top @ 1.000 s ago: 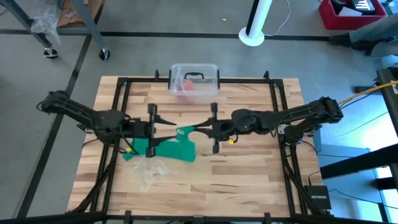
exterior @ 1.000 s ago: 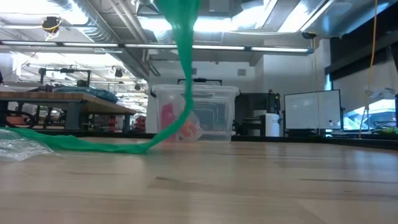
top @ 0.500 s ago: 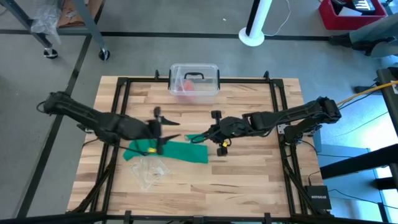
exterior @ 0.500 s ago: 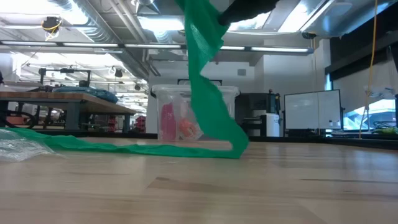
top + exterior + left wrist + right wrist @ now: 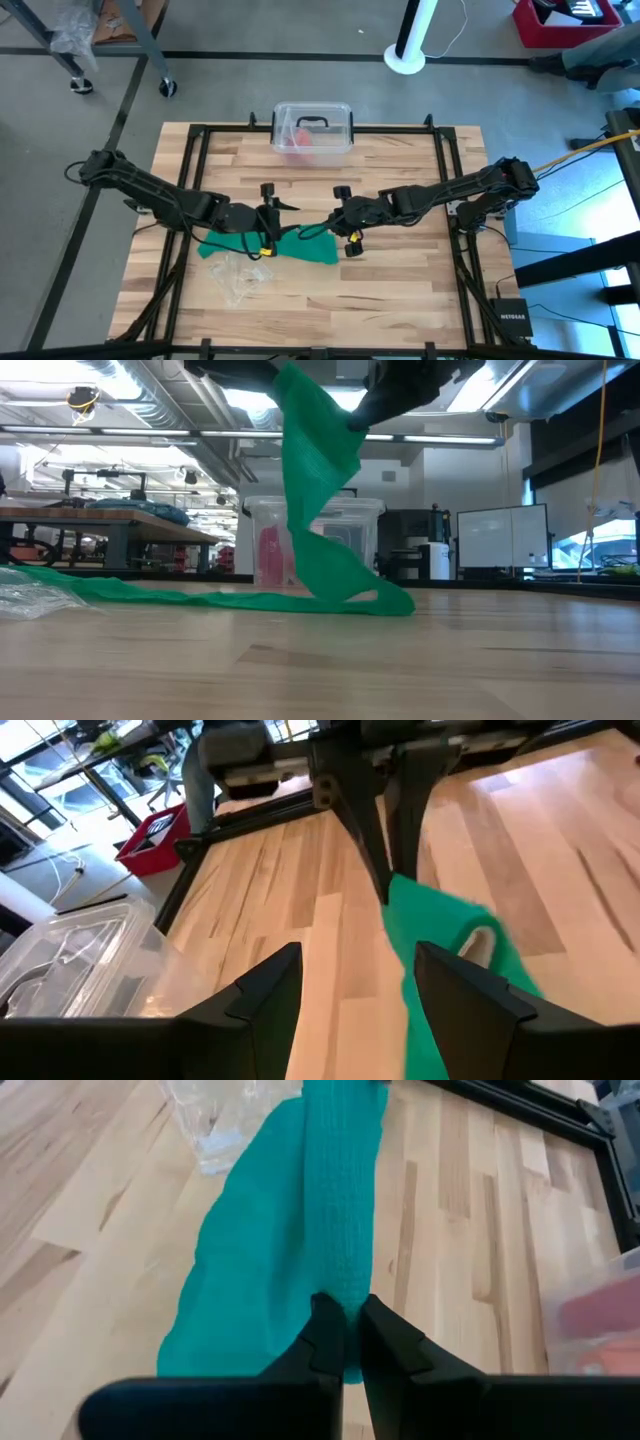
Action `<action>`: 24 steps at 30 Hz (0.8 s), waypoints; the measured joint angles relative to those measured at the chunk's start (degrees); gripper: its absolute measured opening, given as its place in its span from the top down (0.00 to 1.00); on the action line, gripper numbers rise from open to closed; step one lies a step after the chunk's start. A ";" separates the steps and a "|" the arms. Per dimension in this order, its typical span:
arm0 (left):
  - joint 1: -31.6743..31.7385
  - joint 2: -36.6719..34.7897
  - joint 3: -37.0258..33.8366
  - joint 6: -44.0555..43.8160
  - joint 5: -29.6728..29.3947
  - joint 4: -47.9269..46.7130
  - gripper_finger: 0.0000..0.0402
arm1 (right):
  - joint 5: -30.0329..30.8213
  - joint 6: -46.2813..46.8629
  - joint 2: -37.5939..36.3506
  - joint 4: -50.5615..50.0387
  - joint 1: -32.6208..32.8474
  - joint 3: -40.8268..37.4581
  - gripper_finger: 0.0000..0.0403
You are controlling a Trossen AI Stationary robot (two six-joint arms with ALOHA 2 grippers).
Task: Roll bandage
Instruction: Roll the green bandage
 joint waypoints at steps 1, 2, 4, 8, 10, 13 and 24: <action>-0.17 -0.13 0.00 0.19 0.00 0.00 0.54 | 0.02 0.00 0.00 -0.27 0.00 0.00 0.95; -0.47 -0.39 0.00 0.23 0.00 -0.28 0.54 | 0.03 0.00 0.00 -0.67 -0.02 0.02 0.96; -0.93 -0.53 0.00 -0.28 0.00 -1.40 0.54 | 0.13 0.18 0.00 -1.31 -0.02 0.00 0.96; -1.08 -0.53 0.00 -0.98 0.02 -2.70 0.54 | 0.17 0.83 0.00 -1.01 -0.02 0.00 0.95; -1.02 -0.32 0.00 -1.08 0.02 -2.35 0.54 | 0.14 0.83 0.00 -0.88 -0.02 0.00 0.95; -0.90 -0.21 0.00 -1.10 0.02 -2.54 0.54 | 0.15 0.85 0.24 -0.21 -0.02 0.00 0.95; -1.35 -0.25 0.00 -1.12 0.20 -2.36 0.54 | -0.21 1.05 0.49 1.32 -0.02 -0.09 0.95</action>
